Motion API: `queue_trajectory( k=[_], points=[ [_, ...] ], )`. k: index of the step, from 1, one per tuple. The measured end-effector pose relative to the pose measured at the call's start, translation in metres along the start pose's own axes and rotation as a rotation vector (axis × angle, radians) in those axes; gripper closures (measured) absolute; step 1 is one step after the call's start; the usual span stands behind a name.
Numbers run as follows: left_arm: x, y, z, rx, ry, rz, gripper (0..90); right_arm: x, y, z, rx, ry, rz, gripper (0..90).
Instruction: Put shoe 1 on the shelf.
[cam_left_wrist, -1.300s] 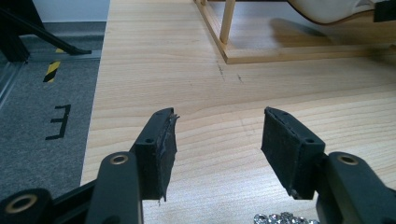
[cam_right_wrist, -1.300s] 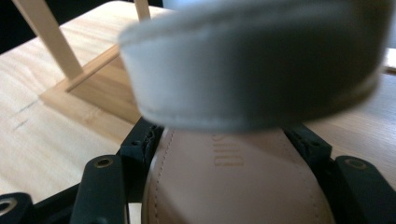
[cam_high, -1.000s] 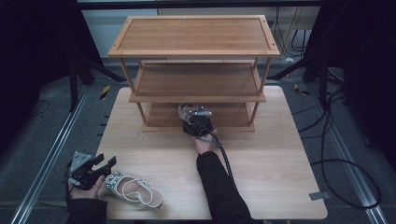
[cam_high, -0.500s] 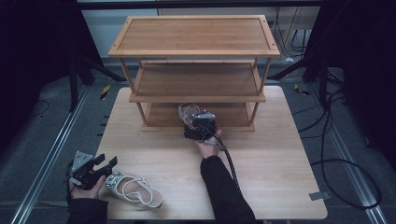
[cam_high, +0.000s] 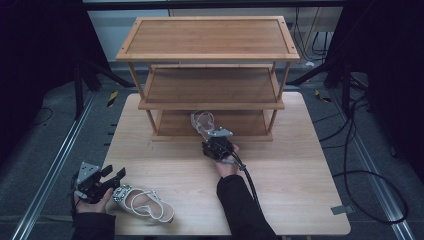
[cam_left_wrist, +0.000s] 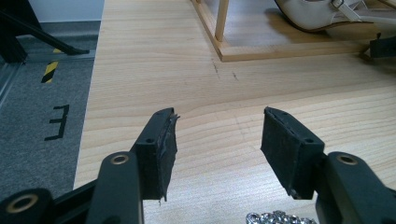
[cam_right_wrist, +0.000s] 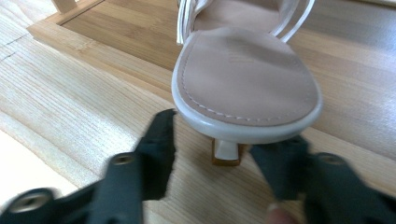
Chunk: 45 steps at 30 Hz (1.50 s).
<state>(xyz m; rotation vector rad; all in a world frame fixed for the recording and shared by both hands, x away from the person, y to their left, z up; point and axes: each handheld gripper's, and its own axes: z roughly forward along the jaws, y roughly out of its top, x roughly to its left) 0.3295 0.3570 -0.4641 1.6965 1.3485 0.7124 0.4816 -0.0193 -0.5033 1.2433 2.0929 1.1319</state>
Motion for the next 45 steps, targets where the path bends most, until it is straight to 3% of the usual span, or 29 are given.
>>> queue_trajectory(
  k=[2,3,5,9,16,24,36,39,40,45],
  points=[
    [0.0,0.0,0.0,0.001,0.0,0.0,43.9,0.0,0.0,0.001,0.0,-0.012,0.028,65.6],
    [0.0,0.0,0.0,0.001,0.0,0.0,43.9,-0.002,-0.001,0.001,-0.008,-0.021,0.018,70.7],
    [0.0,0.0,0.0,0.001,0.0,0.0,44.0,-0.003,-0.001,0.0,-0.011,0.0,0.041,75.1],
    [0.0,0.0,0.0,-0.001,0.0,0.003,44.0,0.001,0.0,0.001,-0.025,-0.001,0.005,77.8],
    [0.001,0.0,-0.001,-0.001,0.001,-0.001,44.0,0.014,0.013,0.008,-0.045,0.04,-0.004,77.5],
    [0.001,0.0,-0.001,-0.007,0.003,-0.005,43.9,0.024,0.022,0.02,-0.06,0.042,0.007,76.9],
    [0.003,0.0,-0.001,-0.006,0.002,-0.01,43.7,0.023,0.025,0.036,-0.069,0.016,-0.001,76.9],
    [0.003,-0.001,-0.001,-0.006,0.002,-0.01,43.7,0.023,0.026,0.038,-0.062,0.022,0.026,77.0],
    [0.003,-0.001,-0.001,-0.006,0.002,-0.011,43.7,0.022,0.027,0.04,-0.06,0.01,0.001,76.9],
    [0.004,-0.001,-0.002,-0.004,0.002,-0.011,43.6,0.023,0.027,0.044,-0.05,0.001,-0.012,76.3]
  ],
)
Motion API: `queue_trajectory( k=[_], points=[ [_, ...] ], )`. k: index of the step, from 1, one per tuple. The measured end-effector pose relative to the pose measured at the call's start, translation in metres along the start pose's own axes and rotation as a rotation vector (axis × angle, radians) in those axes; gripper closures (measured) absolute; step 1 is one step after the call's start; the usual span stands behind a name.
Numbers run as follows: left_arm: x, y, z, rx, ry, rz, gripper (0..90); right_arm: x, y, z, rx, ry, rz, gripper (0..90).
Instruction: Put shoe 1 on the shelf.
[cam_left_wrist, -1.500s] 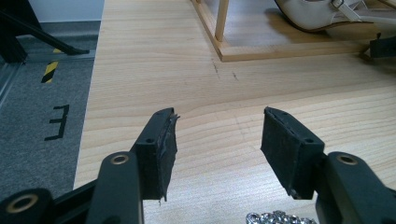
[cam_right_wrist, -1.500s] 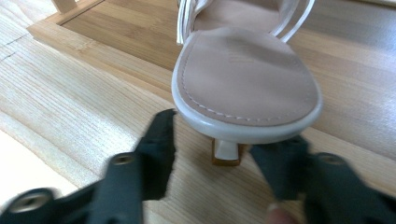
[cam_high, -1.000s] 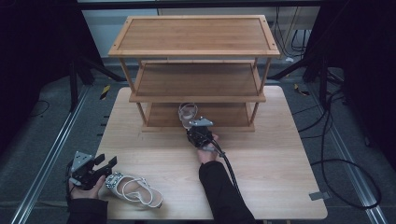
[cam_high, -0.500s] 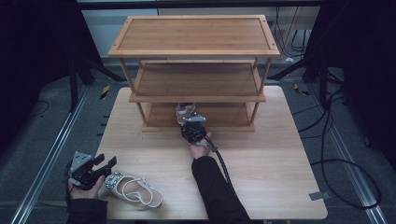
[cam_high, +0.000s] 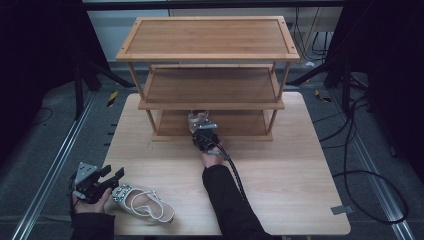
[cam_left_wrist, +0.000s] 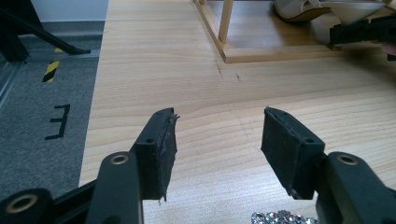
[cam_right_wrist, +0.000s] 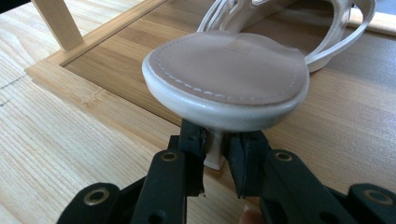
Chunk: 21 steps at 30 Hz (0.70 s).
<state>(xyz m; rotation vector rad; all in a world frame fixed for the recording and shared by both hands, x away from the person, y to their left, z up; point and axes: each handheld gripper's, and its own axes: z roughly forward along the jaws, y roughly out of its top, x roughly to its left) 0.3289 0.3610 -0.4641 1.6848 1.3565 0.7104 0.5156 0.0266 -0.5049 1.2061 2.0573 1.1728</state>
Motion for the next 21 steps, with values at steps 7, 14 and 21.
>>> queue_trajectory(
  k=[7,14,21],
  points=[
    [0.0,0.0,0.0,-0.001,-0.001,0.0,43.4,-0.001,0.001,-0.016,-0.018,0.028,-0.015,42.4],
    [0.001,0.001,-0.001,-0.002,0.001,-0.005,43.0,0.004,-0.012,-0.067,-0.048,0.111,-0.048,33.7],
    [0.001,0.001,-0.004,-0.006,0.011,-0.006,42.5,0.028,-0.019,-0.123,-0.077,0.252,-0.106,26.4]
  ],
)
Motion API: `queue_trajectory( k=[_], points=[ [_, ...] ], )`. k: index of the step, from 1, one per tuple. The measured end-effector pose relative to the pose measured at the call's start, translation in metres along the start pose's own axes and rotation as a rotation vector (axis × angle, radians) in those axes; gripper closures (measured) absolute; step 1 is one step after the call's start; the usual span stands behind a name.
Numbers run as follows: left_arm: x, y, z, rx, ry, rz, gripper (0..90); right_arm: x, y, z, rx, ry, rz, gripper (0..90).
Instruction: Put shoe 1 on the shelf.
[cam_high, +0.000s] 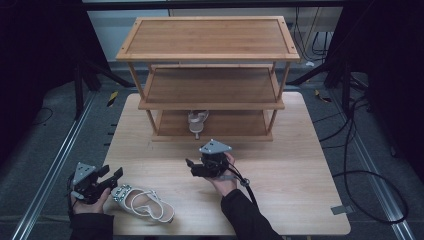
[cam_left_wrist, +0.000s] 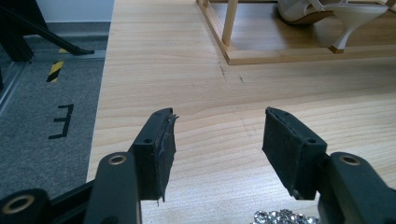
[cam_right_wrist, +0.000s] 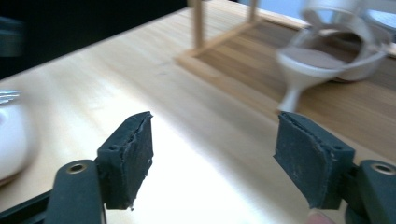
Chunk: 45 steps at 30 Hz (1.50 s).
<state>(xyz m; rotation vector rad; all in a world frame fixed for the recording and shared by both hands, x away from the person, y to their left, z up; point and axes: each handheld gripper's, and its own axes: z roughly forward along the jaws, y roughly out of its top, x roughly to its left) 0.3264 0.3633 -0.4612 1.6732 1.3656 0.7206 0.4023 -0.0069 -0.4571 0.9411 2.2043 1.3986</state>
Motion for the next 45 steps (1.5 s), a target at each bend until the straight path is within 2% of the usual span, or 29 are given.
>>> queue_trajectory(
  k=[4,9,14,18,22,31,35,38,45],
  points=[
    [0.001,-0.001,-0.001,-0.004,0.005,-0.004,42.4,0.022,-0.002,-0.017,0.001,0.095,-0.028,24.6],
    [0.002,-0.001,-0.002,-0.007,0.008,-0.006,42.1,0.04,-0.009,-0.026,0.018,0.188,-0.051,21.5],
    [0.002,-0.001,-0.002,-0.006,0.009,-0.007,42.0,0.052,-0.012,-0.029,0.022,0.263,-0.031,20.8],
    [0.002,-0.001,-0.002,-0.007,0.009,-0.012,42.0,0.065,-0.012,-0.032,0.02,0.313,-0.058,19.9],
    [0.003,-0.001,-0.003,-0.008,0.01,-0.013,42.0,0.077,-0.015,-0.036,0.031,0.359,-0.064,19.5],
    [0.002,-0.001,-0.003,-0.008,0.011,-0.012,41.9,0.101,-0.017,-0.043,0.029,0.437,-0.089,18.2],
    [0.002,-0.001,-0.003,-0.009,0.01,-0.012,42.0,0.109,-0.025,-0.036,0.065,0.458,-0.098,17.1],
    [0.003,-0.001,-0.003,-0.008,0.012,-0.011,42.0,0.114,-0.031,-0.03,0.104,0.463,-0.105,16.9],
    [0.002,-0.001,-0.002,-0.007,0.01,-0.009,42.0,0.122,-0.039,-0.021,0.134,0.461,-0.125,16.8]
  ],
)
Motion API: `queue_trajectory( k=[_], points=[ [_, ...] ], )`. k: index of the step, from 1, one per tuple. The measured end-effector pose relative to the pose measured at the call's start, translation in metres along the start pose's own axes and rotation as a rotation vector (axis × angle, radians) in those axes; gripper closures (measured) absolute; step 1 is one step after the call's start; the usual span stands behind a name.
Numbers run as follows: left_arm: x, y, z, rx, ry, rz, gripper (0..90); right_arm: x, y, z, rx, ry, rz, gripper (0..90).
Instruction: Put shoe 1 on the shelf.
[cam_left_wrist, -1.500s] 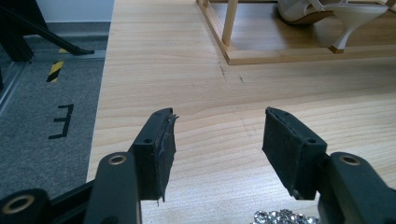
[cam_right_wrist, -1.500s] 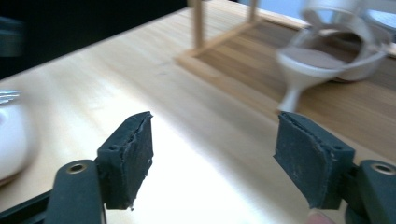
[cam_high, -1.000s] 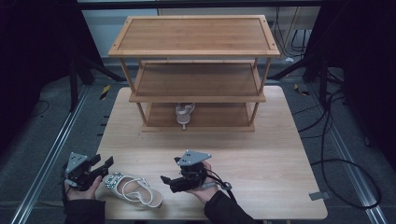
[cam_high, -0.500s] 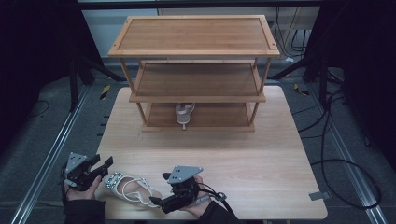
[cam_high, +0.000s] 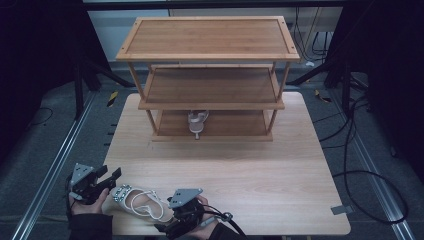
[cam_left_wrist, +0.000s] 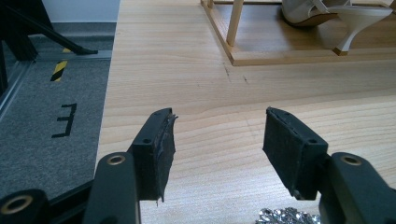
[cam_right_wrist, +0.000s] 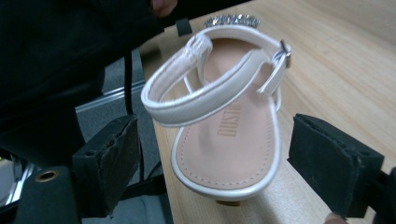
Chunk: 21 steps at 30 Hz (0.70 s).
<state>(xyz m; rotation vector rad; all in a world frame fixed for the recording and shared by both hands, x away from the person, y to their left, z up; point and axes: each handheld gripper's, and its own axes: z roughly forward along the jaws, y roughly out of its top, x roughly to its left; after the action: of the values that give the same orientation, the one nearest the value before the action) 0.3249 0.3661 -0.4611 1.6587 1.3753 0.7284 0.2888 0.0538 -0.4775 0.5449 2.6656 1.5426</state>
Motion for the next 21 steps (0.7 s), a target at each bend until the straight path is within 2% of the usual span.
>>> queue_trajectory(
  k=[3,5,6,8,9,10,15,21],
  points=[
    [0.0,0.0,0.0,0.0,0.0,0.0,42.0,0.0,-0.003,0.006,0.01,-0.014,-0.007,20.1],
    [0.0,0.0,0.0,-0.001,0.001,0.0,42.0,-0.001,-0.004,0.009,0.023,-0.024,-0.008,26.3],
    [0.0,0.0,0.0,-0.002,0.0,0.0,42.0,-0.002,-0.005,0.009,0.024,-0.039,-0.008,32.8],
    [0.0,0.0,0.0,-0.001,-0.001,0.0,42.0,-0.005,-0.005,0.007,0.02,-0.04,-0.006,37.4],
    [0.0,0.0,0.0,0.0,0.0,-0.001,42.0,-0.005,-0.005,0.005,0.022,-0.06,-0.013,38.7],
    [0.0,0.0,0.0,0.0,0.0,-0.001,42.0,-0.006,-0.005,0.003,0.024,-0.07,-0.02,39.3],
    [0.0,0.0,-0.001,-0.002,0.0,0.002,42.1,-0.013,-0.003,0.001,0.039,-0.058,-0.035,40.1],
    [0.0,0.0,0.0,-0.002,0.0,0.001,42.0,-0.025,0.003,-0.001,0.054,-0.02,-0.046,40.7]
  ],
)
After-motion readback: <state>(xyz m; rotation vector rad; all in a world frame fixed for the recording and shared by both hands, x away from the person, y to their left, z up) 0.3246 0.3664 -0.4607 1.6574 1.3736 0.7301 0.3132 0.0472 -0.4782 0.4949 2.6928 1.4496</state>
